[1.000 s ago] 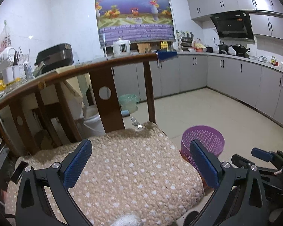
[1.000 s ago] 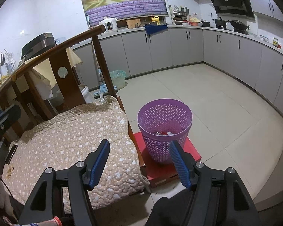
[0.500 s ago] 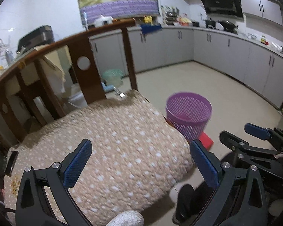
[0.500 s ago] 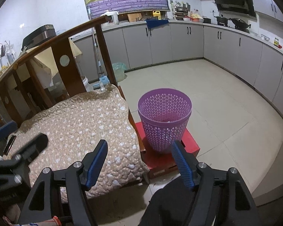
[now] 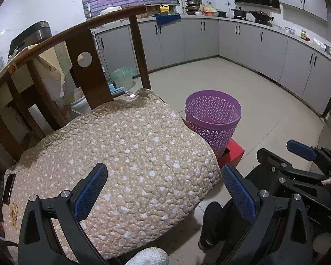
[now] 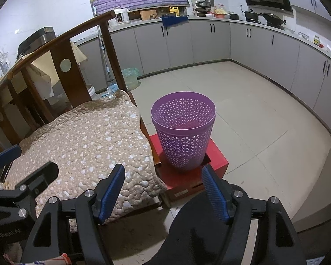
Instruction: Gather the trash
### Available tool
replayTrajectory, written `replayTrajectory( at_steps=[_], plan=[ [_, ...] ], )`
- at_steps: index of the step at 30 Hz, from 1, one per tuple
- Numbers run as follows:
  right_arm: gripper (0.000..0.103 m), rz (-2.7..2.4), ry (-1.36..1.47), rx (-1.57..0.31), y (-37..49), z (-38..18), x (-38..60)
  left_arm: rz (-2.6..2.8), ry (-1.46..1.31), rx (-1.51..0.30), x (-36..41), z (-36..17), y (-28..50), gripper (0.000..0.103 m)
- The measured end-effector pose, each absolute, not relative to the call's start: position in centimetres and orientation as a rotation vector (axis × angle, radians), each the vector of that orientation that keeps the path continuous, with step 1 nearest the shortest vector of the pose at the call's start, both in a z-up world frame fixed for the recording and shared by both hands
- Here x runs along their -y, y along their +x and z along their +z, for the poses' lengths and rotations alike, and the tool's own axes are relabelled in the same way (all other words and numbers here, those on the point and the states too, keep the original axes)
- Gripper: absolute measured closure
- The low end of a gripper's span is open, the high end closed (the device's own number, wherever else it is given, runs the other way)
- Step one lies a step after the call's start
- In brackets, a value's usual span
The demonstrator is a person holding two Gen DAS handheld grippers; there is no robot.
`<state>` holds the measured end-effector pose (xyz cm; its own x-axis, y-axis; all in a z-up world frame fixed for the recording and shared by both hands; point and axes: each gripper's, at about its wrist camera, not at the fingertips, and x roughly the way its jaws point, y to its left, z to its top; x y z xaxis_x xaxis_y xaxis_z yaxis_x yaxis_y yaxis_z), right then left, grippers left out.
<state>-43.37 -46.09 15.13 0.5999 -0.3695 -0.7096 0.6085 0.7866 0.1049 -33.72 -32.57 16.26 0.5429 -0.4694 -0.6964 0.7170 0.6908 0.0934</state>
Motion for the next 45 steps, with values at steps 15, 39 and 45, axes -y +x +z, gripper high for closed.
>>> replayTrajectory(
  at_steps=[15, 39, 45],
  plan=[
    [0.025, -0.583, 0.361, -0.732, -43.3, 14.9, 46.0, -0.747, 0.396, -0.733, 32.7, 15.8, -33.7, 0.0],
    [0.022, -0.629, 0.383, -0.715, -43.7, 14.4, 47.6, -0.797, 0.438, -0.748, 34.8, 15.0, -32.9, 0.0],
    [0.022, -0.636, 0.39, -0.715, -43.7, 14.2, 48.0, -0.819, 0.442, -0.777, 35.2, 14.5, -32.8, 0.0]
  ],
)
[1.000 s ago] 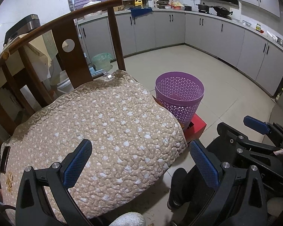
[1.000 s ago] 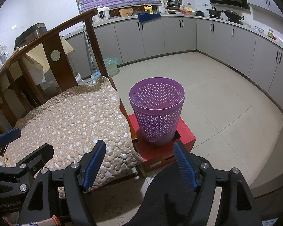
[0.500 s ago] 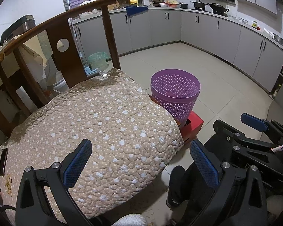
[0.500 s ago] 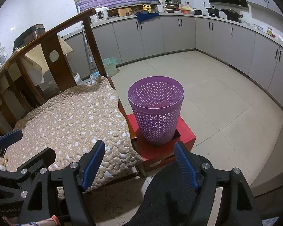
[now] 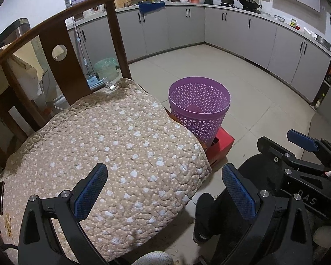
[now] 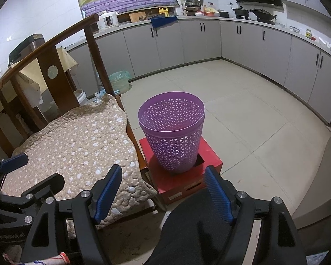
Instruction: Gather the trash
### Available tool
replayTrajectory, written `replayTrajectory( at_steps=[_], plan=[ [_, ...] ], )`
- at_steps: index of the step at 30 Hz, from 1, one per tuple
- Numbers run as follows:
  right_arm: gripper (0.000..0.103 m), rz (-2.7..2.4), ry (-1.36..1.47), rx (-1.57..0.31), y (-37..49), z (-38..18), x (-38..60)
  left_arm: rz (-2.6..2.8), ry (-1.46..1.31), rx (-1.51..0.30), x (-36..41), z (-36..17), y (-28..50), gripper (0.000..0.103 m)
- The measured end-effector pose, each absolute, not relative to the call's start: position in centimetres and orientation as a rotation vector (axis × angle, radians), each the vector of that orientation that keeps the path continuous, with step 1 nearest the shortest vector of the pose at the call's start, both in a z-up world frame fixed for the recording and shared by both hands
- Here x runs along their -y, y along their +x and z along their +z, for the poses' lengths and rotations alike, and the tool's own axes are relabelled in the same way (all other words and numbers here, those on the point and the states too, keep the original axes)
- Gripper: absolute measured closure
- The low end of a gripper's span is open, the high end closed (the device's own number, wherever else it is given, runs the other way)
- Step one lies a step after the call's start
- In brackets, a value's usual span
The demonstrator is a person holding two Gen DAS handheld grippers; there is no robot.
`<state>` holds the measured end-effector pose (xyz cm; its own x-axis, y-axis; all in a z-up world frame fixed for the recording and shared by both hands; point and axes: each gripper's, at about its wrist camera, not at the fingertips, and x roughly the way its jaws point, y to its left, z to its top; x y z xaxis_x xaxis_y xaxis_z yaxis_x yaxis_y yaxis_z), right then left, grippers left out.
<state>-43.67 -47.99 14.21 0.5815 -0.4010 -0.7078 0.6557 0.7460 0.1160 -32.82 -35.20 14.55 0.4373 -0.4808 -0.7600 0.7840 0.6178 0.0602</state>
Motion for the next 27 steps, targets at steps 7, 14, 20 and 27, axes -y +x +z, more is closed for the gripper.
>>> replayTrajectory(
  at_steps=[7, 14, 20, 27],
  plan=[
    [0.021, -0.627, 0.394, -0.72, -43.64, 13.96, 47.88, -0.826, 0.448, -0.786, 35.25, 14.37, -33.06, 0.0],
    [0.021, -0.623, 0.399, -0.727, -43.57, 13.88, 47.82, -0.826, 0.446, -0.795, 35.25, 14.35, -33.08, 0.0],
    [0.02, -0.624, 0.405, -0.726, -43.66, 13.76, 47.83, -0.83, 0.444, -0.804, 35.23, 14.23, -32.8, 0.0],
    [0.017, -0.633, 0.41, -0.724, -43.86, 13.64, 48.15, -0.836, 0.438, -0.817, 35.23, 14.04, -32.67, 0.0]
  ],
)
